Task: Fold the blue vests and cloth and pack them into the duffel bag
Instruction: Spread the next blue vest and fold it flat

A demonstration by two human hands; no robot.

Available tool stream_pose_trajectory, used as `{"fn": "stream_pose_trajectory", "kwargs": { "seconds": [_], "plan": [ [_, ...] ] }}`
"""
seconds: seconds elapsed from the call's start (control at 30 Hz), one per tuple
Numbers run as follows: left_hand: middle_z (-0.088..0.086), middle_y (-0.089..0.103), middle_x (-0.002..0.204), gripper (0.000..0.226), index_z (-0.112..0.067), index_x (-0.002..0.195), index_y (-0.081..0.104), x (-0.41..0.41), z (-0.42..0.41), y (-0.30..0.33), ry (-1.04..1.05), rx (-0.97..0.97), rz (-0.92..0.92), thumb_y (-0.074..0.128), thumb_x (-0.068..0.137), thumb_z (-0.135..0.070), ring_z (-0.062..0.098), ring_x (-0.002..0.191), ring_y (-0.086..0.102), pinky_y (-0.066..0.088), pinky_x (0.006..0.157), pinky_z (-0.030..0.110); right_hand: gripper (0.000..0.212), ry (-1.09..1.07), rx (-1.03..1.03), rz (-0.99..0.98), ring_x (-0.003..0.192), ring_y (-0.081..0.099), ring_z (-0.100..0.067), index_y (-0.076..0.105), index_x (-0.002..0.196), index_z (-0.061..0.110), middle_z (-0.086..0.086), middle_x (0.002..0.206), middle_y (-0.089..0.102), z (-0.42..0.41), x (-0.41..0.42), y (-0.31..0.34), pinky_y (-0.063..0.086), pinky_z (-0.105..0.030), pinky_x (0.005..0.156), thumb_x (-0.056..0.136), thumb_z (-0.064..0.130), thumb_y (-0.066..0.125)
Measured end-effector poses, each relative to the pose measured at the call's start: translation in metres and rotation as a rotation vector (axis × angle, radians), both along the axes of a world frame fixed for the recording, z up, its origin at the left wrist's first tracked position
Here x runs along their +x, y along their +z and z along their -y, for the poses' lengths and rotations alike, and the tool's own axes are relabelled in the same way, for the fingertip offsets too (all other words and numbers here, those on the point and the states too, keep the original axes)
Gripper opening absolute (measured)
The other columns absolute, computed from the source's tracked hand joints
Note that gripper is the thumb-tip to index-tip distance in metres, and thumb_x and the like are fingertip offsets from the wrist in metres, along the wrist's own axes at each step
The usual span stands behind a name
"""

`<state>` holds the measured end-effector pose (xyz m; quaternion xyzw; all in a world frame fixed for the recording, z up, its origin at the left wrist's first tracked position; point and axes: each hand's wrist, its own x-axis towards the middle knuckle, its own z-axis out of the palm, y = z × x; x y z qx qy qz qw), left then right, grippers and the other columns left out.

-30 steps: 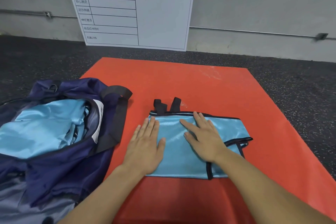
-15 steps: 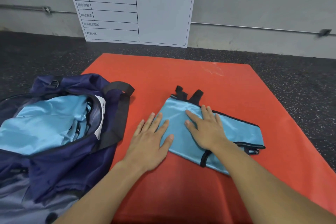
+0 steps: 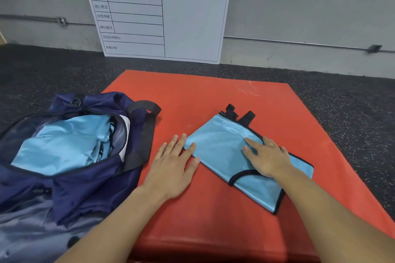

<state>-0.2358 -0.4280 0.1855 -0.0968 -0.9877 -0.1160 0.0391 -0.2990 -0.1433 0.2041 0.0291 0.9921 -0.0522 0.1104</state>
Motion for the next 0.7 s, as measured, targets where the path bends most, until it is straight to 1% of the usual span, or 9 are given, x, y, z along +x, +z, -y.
{"fn": "stream_pose_trajectory", "kwargs": {
  "seconds": [0.13, 0.27, 0.33, 0.4, 0.47, 0.53, 0.63, 0.7],
  "plan": [
    [-0.008, -0.005, 0.169, 0.085, -0.039, 0.160, 0.017, 0.012, 0.000, 0.005, -0.011, -0.027, 0.014, -0.011, 0.084, -0.067, 0.011, 0.155, -0.010, -0.004, 0.126, 0.036, 0.058, -0.004, 0.011, 0.030, 0.157, 0.011, -0.026, 0.019, 0.157, 0.052, -0.009, 0.170, 0.011, -0.008, 0.015, 0.005, 0.009, -0.055, 0.125, 0.101, 0.068, 0.019],
    [-0.009, -0.003, 0.169, 0.085, -0.040, 0.160, 0.014, 0.026, -0.002, 0.007, -0.042, -0.043, 0.045, -0.010, 0.085, -0.072, 0.010, 0.155, -0.011, -0.007, 0.125, 0.033, 0.058, 0.029, -0.015, 0.042, 0.157, 0.012, -0.028, 0.019, 0.157, 0.053, -0.010, 0.170, 0.011, -0.017, 0.028, 0.008, 0.012, -0.051, 0.125, 0.101, 0.068, 0.021],
    [-0.009, -0.004, 0.169, 0.085, -0.040, 0.160, 0.013, 0.034, -0.007, 0.008, -0.087, -0.042, 0.062, -0.010, 0.087, -0.075, 0.008, 0.154, -0.012, -0.009, 0.124, 0.032, 0.058, 0.063, -0.032, 0.044, 0.158, 0.004, -0.027, 0.017, 0.157, 0.054, -0.010, 0.171, 0.004, -0.026, 0.036, 0.004, 0.006, -0.049, 0.127, 0.101, 0.069, 0.022],
    [-0.009, -0.004, 0.169, 0.084, -0.039, 0.160, 0.012, 0.042, -0.014, 0.009, -0.144, -0.048, 0.072, -0.010, 0.085, -0.070, 0.006, 0.153, -0.014, -0.011, 0.123, 0.030, 0.058, 0.057, -0.024, 0.056, 0.158, -0.005, -0.026, 0.014, 0.157, 0.053, -0.009, 0.171, -0.004, -0.039, 0.044, 0.001, 0.000, -0.048, 0.127, 0.101, 0.069, 0.023],
    [-0.010, -0.006, 0.169, 0.080, -0.039, 0.160, 0.010, 0.050, -0.023, 0.010, -0.200, -0.061, 0.080, -0.006, 0.088, -0.068, 0.005, 0.153, -0.015, -0.012, 0.123, 0.030, 0.059, 0.030, -0.030, 0.086, 0.158, -0.005, -0.025, 0.011, 0.158, 0.053, -0.008, 0.171, -0.006, -0.052, 0.052, 0.000, 0.001, -0.047, 0.127, 0.102, 0.068, 0.024],
    [-0.010, -0.008, 0.169, 0.078, -0.038, 0.161, 0.008, 0.055, -0.031, 0.012, -0.233, -0.061, 0.087, -0.003, 0.089, -0.067, 0.005, 0.153, -0.016, -0.012, 0.123, 0.030, 0.060, 0.039, -0.052, 0.127, 0.158, -0.004, -0.023, 0.011, 0.158, 0.051, -0.006, 0.171, -0.005, -0.062, 0.060, 0.004, 0.003, -0.044, 0.128, 0.102, 0.066, 0.024],
    [-0.009, -0.008, 0.169, 0.080, -0.039, 0.160, 0.007, 0.058, -0.037, 0.017, -0.238, -0.047, 0.088, -0.004, 0.087, -0.069, 0.006, 0.153, -0.014, -0.011, 0.123, 0.030, 0.059, 0.090, -0.101, 0.164, 0.158, -0.005, -0.021, 0.012, 0.159, 0.049, -0.002, 0.171, -0.005, -0.069, 0.073, 0.010, 0.001, -0.038, 0.128, 0.103, 0.064, 0.025],
    [-0.010, -0.008, 0.169, 0.083, -0.039, 0.160, 0.006, 0.059, -0.037, 0.020, -0.236, -0.041, 0.091, -0.006, 0.085, -0.070, 0.006, 0.153, -0.014, -0.011, 0.123, 0.030, 0.060, 0.117, -0.128, 0.185, 0.158, -0.007, -0.020, 0.011, 0.159, 0.049, -0.001, 0.171, -0.007, -0.071, 0.081, 0.010, 0.000, -0.038, 0.128, 0.103, 0.065, 0.026]
  ]
}}
